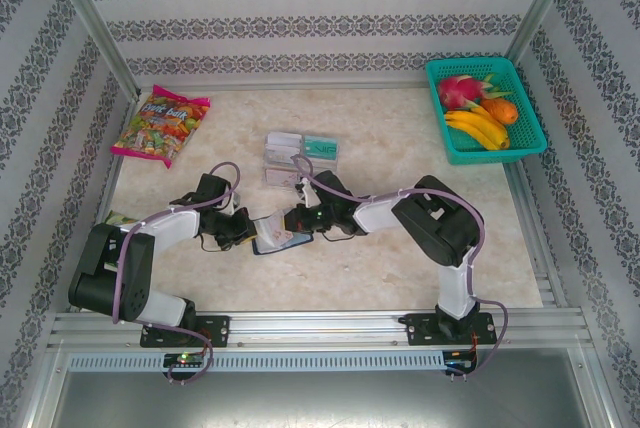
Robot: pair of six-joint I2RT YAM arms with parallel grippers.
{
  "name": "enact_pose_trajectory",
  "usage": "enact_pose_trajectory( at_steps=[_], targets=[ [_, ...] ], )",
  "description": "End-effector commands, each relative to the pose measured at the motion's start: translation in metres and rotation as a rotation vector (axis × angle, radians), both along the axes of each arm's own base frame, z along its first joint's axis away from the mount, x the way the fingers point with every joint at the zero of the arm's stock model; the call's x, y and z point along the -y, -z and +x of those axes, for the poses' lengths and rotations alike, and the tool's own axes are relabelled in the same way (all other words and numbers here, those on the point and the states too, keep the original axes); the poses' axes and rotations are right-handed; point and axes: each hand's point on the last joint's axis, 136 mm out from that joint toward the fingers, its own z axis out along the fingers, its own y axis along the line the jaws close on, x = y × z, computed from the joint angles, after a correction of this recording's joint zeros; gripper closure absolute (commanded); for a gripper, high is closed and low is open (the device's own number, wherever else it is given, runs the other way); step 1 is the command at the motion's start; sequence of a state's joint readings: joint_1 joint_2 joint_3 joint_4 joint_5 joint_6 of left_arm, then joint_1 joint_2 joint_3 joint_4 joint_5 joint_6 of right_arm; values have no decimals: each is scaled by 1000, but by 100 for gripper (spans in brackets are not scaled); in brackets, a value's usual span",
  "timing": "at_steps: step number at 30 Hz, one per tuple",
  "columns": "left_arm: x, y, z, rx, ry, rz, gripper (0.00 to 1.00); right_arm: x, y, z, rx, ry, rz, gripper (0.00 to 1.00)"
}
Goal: Put the credit cards into the card holder
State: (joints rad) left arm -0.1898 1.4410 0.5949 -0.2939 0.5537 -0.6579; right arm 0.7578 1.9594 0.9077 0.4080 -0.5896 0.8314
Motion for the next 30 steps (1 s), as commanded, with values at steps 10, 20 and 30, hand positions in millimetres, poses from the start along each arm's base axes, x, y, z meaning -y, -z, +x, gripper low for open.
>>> enact_pose_trajectory(
  at_steps=[10, 20, 30],
  targets=[
    [-8, 13, -14, -51, 8, 63, 100, 30, 15, -7, 11, 60, -113, 100],
    [-9, 11, -14, -51, 9, 66, 100, 38, 15, -16, 8, 43, -145, 100],
    [-7, 8, -11, -42, 10, 60, 100, 23, 17, -21, -11, -1, -137, 100]
  ],
)
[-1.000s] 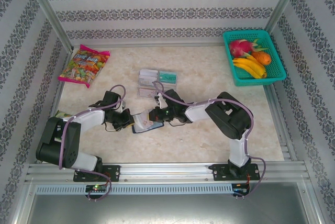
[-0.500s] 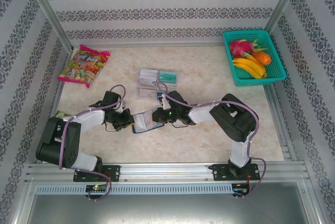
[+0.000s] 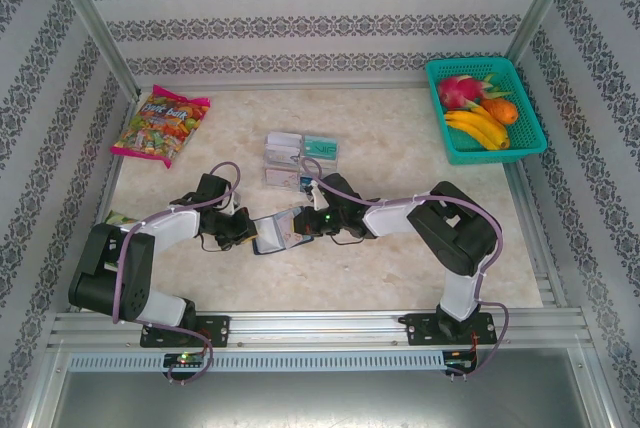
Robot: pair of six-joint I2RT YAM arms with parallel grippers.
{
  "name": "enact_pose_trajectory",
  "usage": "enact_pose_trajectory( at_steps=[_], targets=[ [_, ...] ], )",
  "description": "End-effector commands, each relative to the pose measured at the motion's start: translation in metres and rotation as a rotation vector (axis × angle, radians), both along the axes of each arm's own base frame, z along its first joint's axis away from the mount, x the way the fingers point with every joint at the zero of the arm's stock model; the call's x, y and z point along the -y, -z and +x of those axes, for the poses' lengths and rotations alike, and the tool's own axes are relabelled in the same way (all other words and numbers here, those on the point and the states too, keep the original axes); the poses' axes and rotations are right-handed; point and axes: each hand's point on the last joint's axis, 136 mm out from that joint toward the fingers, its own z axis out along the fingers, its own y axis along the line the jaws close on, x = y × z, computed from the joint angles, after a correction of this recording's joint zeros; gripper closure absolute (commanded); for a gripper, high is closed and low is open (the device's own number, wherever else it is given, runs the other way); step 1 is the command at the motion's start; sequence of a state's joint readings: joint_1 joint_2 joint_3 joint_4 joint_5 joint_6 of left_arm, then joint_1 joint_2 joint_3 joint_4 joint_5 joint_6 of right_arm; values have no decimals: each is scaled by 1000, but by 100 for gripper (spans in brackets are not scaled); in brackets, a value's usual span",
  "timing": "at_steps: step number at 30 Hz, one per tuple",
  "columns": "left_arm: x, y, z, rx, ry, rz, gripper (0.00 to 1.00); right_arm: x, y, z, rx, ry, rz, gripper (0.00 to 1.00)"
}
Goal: Put the credit cards into the card holder
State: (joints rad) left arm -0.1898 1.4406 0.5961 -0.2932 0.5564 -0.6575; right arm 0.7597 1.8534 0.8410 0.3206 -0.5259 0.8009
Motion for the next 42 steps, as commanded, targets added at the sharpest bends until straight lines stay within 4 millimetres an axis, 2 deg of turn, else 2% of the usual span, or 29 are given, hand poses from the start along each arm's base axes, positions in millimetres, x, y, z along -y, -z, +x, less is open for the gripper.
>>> enact_pose_trajectory(
  at_steps=[1, 8, 14, 22, 29, 37, 42],
  targets=[
    [-8, 9, -12, -47, 9, 63, 100, -1, 22, -10, -33, -28, -67, 100],
    [-8, 7, -10, -39, 8, 63, 100, -6, 19, -6, -26, -36, -56, 100],
    [-7, 7, -10, -41, 12, 61, 100, -7, 25, -6, -36, -40, -59, 100],
    [-8, 9, -11, -44, 13, 63, 100, -9, 24, 4, -23, -45, -59, 100],
    [-8, 10, -12, -45, 11, 65, 100, -12, 26, -2, -21, -56, -65, 100],
    [-8, 11, -11, -44, 9, 61, 100, -25, 23, -9, -18, -66, -53, 100],
    [-9, 11, -14, -45, 10, 63, 100, -11, 19, -2, 3, -19, -70, 100]
  ],
)
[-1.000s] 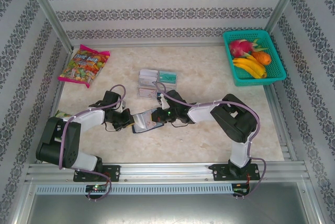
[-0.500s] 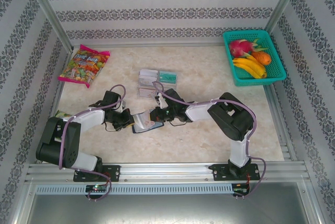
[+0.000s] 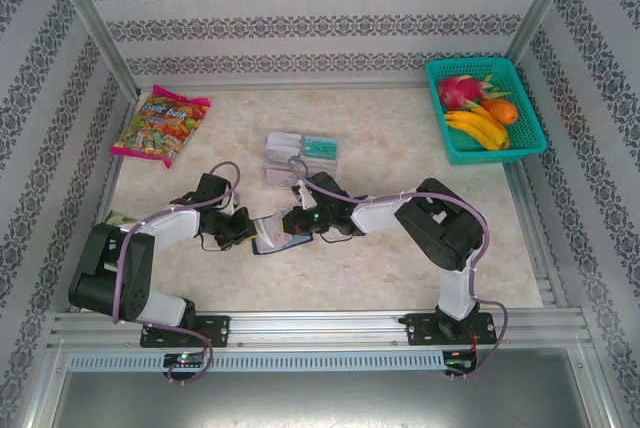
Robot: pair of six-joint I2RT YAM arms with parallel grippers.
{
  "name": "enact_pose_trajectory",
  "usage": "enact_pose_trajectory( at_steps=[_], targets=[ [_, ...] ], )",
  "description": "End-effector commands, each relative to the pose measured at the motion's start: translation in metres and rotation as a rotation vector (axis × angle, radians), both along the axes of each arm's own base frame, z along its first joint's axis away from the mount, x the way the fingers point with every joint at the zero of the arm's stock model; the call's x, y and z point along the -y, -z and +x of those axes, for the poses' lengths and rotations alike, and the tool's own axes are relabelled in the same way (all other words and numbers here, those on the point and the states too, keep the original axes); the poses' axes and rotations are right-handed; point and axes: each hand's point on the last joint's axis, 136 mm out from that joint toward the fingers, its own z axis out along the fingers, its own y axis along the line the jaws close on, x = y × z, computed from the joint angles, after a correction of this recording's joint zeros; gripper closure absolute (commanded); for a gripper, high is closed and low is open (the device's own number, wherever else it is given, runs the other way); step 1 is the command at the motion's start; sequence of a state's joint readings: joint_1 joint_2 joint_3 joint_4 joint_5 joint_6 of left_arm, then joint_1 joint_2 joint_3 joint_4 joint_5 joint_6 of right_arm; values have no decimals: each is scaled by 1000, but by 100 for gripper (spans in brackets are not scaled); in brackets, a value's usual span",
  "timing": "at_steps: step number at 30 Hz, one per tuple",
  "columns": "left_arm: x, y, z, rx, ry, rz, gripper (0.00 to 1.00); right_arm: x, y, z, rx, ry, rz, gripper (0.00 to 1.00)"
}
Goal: Put the credit cards into the card holder
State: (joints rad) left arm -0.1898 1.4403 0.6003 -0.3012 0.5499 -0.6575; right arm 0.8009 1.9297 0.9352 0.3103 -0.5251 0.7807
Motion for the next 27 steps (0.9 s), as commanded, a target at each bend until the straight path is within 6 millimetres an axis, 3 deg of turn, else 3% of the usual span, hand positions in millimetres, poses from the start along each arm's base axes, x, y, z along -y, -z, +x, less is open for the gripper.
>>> enact_pose_trajectory(
  at_steps=[1, 8, 13, 18, 27],
  targets=[
    [-8, 11, -14, -43, 12, 56, 100, 20, 16, -1, -12, 48, -76, 100],
    [-8, 1, -11, -21, 12, 62, 100, 47, -2, 10, 61, 88, -144, 100],
    [-7, -8, -8, -7, 8, 51, 100, 54, -9, 15, 86, 87, -174, 100],
    [-6, -14, -7, 7, 2, 40, 100, 38, -8, 7, 82, 41, -171, 100],
    [1, -34, 0, 44, -4, -1, 100, 3, -32, 0, 124, -25, -154, 100]
  ],
)
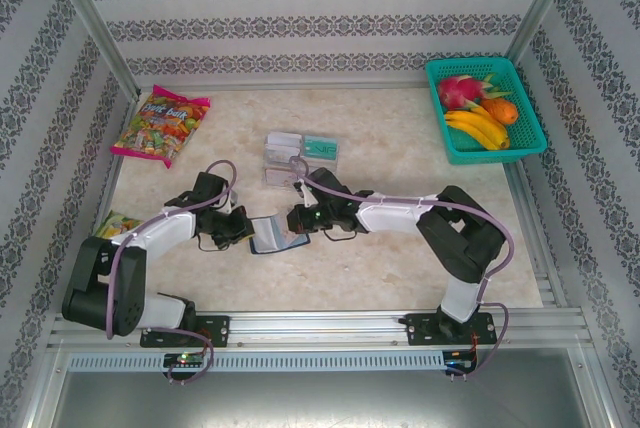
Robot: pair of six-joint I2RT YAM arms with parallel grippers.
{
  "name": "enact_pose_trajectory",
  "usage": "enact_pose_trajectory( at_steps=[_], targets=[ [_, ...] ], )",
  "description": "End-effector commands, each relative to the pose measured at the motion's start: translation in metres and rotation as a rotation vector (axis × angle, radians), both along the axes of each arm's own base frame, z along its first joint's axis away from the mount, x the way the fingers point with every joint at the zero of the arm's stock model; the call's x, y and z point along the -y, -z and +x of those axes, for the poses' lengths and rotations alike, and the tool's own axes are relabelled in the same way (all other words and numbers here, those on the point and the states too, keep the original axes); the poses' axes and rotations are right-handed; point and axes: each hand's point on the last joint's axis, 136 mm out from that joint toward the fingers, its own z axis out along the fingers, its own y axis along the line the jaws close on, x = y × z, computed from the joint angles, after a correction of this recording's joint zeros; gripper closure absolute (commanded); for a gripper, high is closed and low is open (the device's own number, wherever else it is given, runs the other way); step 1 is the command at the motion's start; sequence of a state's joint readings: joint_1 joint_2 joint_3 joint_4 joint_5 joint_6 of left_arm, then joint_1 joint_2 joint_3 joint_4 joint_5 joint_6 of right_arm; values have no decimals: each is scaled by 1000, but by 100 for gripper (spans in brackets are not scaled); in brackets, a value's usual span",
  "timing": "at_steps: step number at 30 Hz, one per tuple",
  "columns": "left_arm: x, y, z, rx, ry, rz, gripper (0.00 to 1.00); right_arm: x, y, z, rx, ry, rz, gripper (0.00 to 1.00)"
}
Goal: Put the credit cards into the card holder
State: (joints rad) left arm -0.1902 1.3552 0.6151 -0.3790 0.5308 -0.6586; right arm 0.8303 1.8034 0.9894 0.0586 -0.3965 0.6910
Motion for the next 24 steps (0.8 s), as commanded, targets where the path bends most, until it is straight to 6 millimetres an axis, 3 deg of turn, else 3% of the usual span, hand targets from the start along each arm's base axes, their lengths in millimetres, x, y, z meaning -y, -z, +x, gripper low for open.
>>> enact_pose_trajectory(
  at_steps=[1, 12, 24],
  targets=[
    [4, -19, 4, 25, 3, -16, 100, -11, -4, 3, 42, -35, -49, 100],
    [8, -44, 7, 68, 0, -34, 100, 4, 13, 7, 71, 0, -249, 100],
    [16, -62, 13, 102, -3, -69, 100, -33, -17, 7, 123, -6, -193, 100]
  ],
)
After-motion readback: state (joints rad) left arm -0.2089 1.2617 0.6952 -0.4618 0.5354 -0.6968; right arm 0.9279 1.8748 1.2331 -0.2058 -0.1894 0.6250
